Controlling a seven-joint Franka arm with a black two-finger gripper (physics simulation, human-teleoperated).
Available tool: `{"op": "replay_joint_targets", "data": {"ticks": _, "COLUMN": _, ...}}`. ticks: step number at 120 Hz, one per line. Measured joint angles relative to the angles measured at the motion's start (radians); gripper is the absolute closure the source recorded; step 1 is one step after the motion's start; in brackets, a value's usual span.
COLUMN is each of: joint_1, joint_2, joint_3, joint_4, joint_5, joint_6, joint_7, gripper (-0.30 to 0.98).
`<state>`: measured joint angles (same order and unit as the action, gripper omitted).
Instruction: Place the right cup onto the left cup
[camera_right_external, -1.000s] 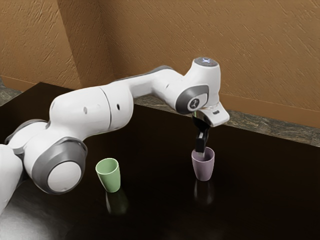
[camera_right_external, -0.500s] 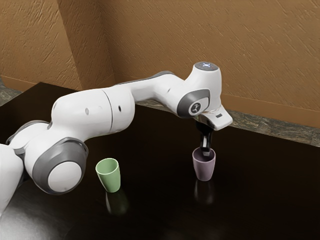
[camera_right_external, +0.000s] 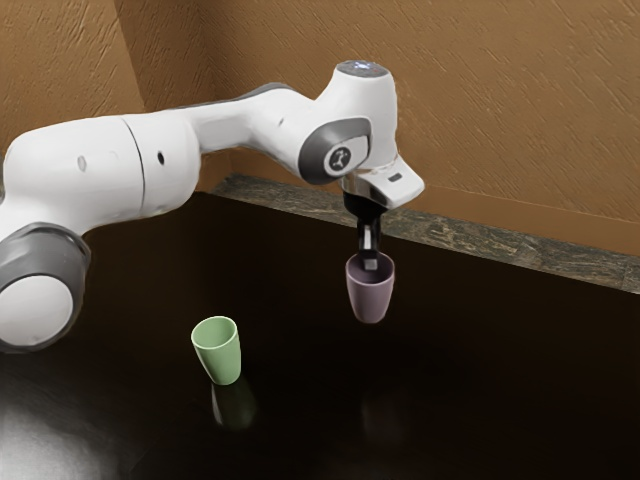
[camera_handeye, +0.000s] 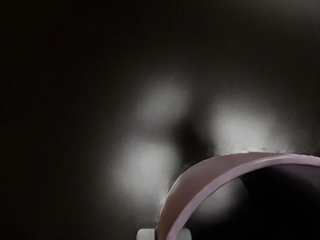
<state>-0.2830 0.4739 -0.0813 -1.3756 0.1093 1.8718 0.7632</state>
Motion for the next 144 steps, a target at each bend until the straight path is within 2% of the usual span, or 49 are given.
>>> {"op": "replay_joint_targets", "data": {"ticks": 11, "joint_1": 0.04, "joint_2": -0.17, "joint_3": 0.006, "joint_4": -0.18, "joint_5": 0.005, "joint_6": -0.003, "joint_7": -0.018, "gripper": 0.78}}
{"op": "replay_joint_targets", "data": {"ticks": 21, "joint_1": 0.078, "joint_2": -0.272, "joint_3": 0.015, "joint_4": -0.302, "joint_5": 0.009, "joint_6": -0.011, "joint_7": -0.031, "gripper": 0.79}}
{"op": "replay_joint_targets", "data": {"ticks": 45, "joint_1": 0.121, "joint_2": -0.379, "joint_3": 0.037, "joint_4": -0.449, "joint_5": 0.048, "joint_6": -0.039, "joint_7": -0.058, "gripper": 0.79}}
{"op": "replay_joint_targets", "data": {"ticks": 87, "joint_1": 0.131, "joint_2": -0.396, "joint_3": 0.084, "joint_4": -0.509, "joint_5": 0.103, "joint_6": -0.058, "joint_7": -0.091, "gripper": 0.79}}
{"op": "replay_joint_targets", "data": {"ticks": 144, "joint_1": 0.14, "joint_2": -0.32, "joint_3": 0.089, "joint_4": -0.502, "joint_5": 0.116, "joint_6": -0.052, "joint_7": -0.116, "gripper": 0.79}}
